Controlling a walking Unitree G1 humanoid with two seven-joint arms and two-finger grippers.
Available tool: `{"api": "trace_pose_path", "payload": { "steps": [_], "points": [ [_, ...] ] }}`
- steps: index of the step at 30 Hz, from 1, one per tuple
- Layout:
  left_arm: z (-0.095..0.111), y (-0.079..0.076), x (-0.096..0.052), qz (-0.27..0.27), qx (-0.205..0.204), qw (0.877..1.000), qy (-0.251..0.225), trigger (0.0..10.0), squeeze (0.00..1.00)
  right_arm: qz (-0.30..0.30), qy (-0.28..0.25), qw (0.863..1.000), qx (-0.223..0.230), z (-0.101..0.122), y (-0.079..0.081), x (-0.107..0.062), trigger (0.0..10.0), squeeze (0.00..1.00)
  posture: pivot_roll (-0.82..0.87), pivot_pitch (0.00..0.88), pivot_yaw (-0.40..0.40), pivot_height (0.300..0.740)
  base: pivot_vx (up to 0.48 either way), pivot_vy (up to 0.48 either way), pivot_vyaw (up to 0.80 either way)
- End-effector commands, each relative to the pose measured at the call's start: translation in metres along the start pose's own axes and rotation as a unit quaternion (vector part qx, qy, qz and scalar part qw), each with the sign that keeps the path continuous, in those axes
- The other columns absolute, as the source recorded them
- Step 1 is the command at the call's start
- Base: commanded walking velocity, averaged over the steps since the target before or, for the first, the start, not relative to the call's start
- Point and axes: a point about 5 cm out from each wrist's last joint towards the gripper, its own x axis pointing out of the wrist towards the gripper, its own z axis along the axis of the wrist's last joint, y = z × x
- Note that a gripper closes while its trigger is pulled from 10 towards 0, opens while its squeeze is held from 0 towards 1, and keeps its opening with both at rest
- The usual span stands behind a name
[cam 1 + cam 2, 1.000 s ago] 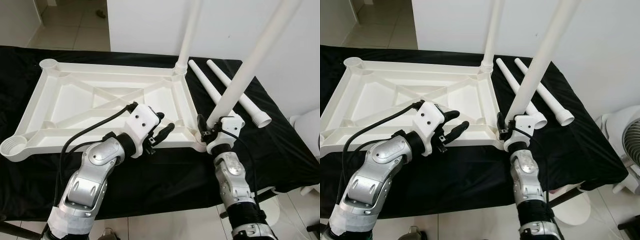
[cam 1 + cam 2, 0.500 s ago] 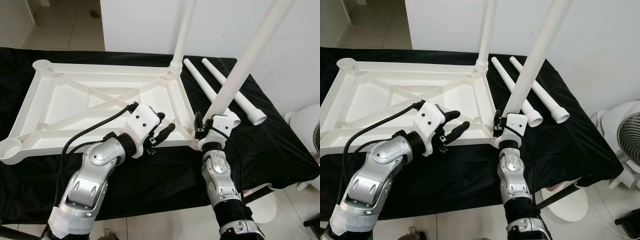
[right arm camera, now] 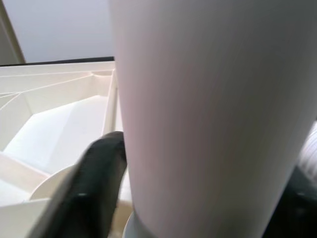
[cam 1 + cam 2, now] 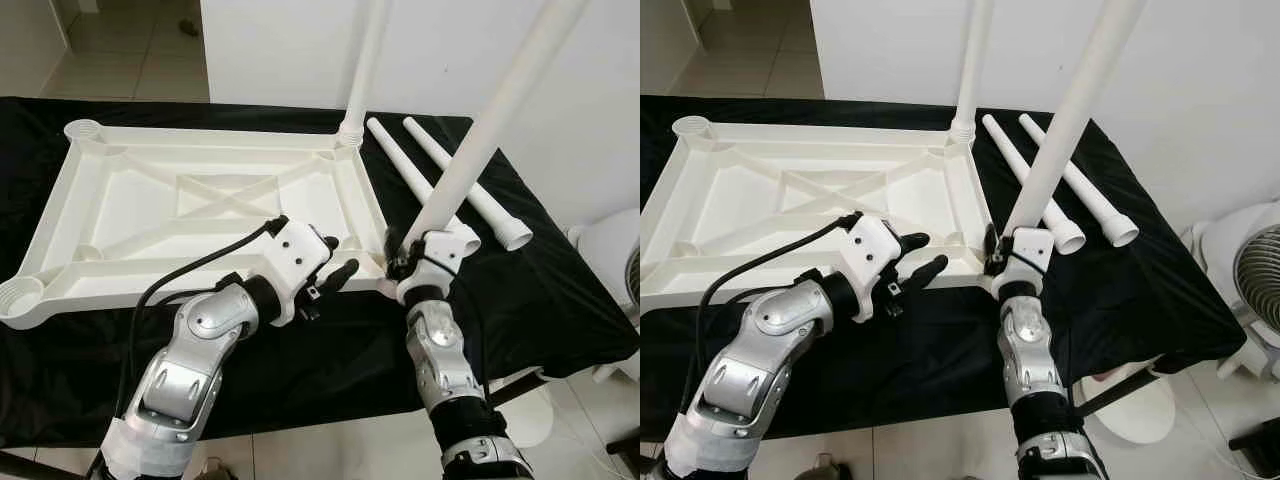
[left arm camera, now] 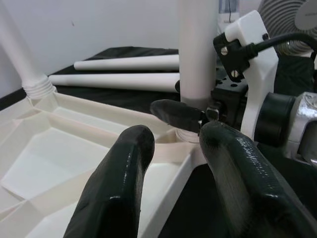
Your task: Building children table
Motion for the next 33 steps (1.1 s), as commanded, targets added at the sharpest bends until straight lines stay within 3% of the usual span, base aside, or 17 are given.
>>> {"api": "trace_pose_path", "payload": {
  "steps": [1, 14, 15, 25, 33],
  "points": [
    [-0.002, -0.004, 0.0, -0.001, 0.0, 1.0, 0.005, 10.0, 0.0, 0.002, 0.022, 1.0, 0.015, -0.009, -0.001, -0.004, 10.0, 1.0, 0.12, 0.05, -0.087, 0.74, 0.0, 0.0, 0.0],
    [-0.007, -0.006, -0.001, -0.013, 0.004, 1.0, 0.022, 10.0, 0.0, 0.041, 0.006, 0.999, 0.002, 0.001, -0.014, -0.001, 10.0, 1.0, 0.11, 0.062, -0.077, 0.74, 0.0, 0.0, 0.0],
    [-0.008, -0.006, -0.001, -0.014, 0.004, 1.0, 0.024, 10.0, 0.0, 0.06, 0.005, 0.998, -0.002, 0.003, -0.018, -0.001, 10.0, 0.0, 0.11, 0.066, -0.076, 0.74, 0.0, 0.0, 0.0],
    [-0.013, -0.003, 0.003, -0.023, 0.012, 0.999, 0.034, 10.0, 0.0, 0.159, 0.019, 0.987, -0.03, 0.013, -0.035, -0.003, 10.0, 0.0, 0.1, 0.075, -0.076, 0.74, 0.0, 0.0, 0.0],
    [-0.011, -0.005, 0.005, -0.031, 0.014, 0.999, 0.031, 10.0, 0.0, 0.255, 0.049, 0.964, -0.059, 0.015, -0.048, 0.001, 10.0, 0.0, 0.1, 0.072, -0.072, 0.74, 0.0, 0.0, 0.0]
  ]
}}
